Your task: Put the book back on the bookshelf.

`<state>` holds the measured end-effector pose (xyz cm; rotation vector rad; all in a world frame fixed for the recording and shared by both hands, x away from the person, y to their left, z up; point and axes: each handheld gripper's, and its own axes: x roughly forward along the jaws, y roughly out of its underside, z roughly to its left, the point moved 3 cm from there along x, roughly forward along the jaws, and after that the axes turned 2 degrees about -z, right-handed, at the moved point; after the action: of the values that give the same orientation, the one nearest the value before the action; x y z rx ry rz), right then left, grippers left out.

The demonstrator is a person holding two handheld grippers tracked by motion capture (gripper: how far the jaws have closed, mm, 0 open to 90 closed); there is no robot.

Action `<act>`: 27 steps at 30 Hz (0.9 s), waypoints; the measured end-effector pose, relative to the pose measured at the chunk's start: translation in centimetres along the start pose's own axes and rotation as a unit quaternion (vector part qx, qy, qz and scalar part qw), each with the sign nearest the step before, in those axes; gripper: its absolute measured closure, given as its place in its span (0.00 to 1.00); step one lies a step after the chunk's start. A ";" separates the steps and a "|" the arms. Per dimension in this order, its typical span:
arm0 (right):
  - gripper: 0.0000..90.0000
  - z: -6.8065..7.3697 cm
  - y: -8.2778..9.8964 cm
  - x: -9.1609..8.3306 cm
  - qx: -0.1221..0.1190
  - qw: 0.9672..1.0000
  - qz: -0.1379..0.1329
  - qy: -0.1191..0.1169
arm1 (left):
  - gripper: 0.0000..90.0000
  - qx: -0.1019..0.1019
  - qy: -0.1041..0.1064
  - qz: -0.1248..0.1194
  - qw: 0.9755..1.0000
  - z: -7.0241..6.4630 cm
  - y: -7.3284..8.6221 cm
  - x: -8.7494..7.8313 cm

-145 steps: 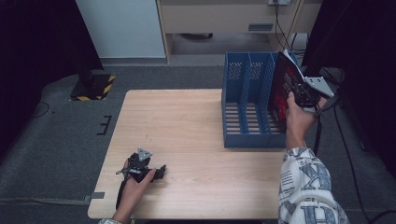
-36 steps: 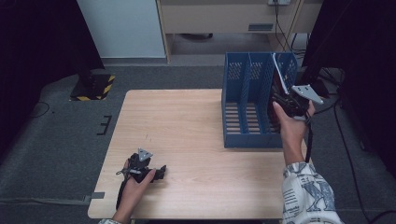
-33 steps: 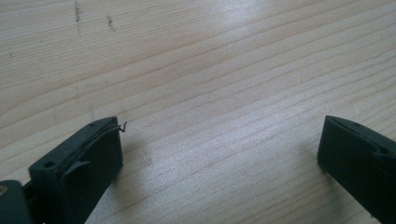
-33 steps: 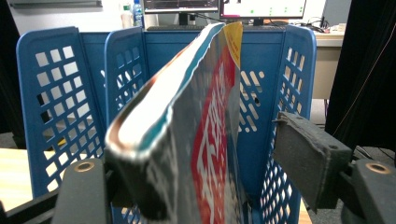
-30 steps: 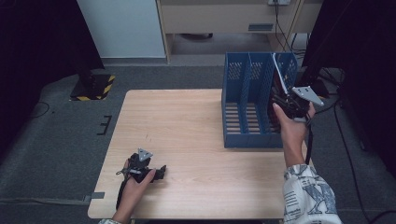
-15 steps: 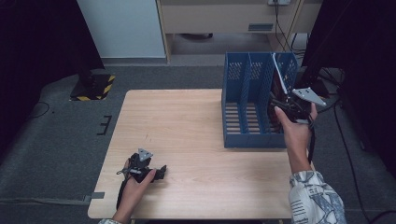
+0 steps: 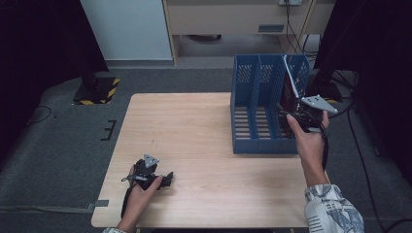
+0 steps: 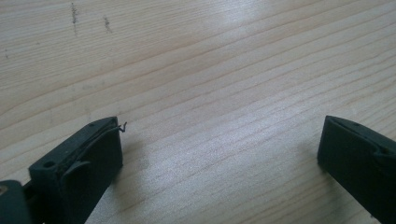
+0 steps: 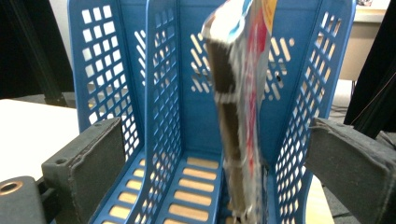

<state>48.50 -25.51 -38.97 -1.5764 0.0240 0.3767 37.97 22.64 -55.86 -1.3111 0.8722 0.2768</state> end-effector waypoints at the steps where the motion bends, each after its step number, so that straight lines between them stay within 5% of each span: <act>1: 0.05 0.1 0.2 0.0 0.000 1.000 0.001 0.001 | 0.00 0.000 0.000 0.000 1.000 0.0 0.0 0.0; 27: 0.04 0.2 1.2 -2.9 -0.014 1.000 0.000 -0.017 | 0.00 -0.001 -0.001 0.000 1.000 0.0 0.0 0.0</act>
<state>45.44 -25.96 -39.38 -1.5974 -0.0081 0.4051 37.96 22.61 -55.86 -1.3125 0.8707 0.2779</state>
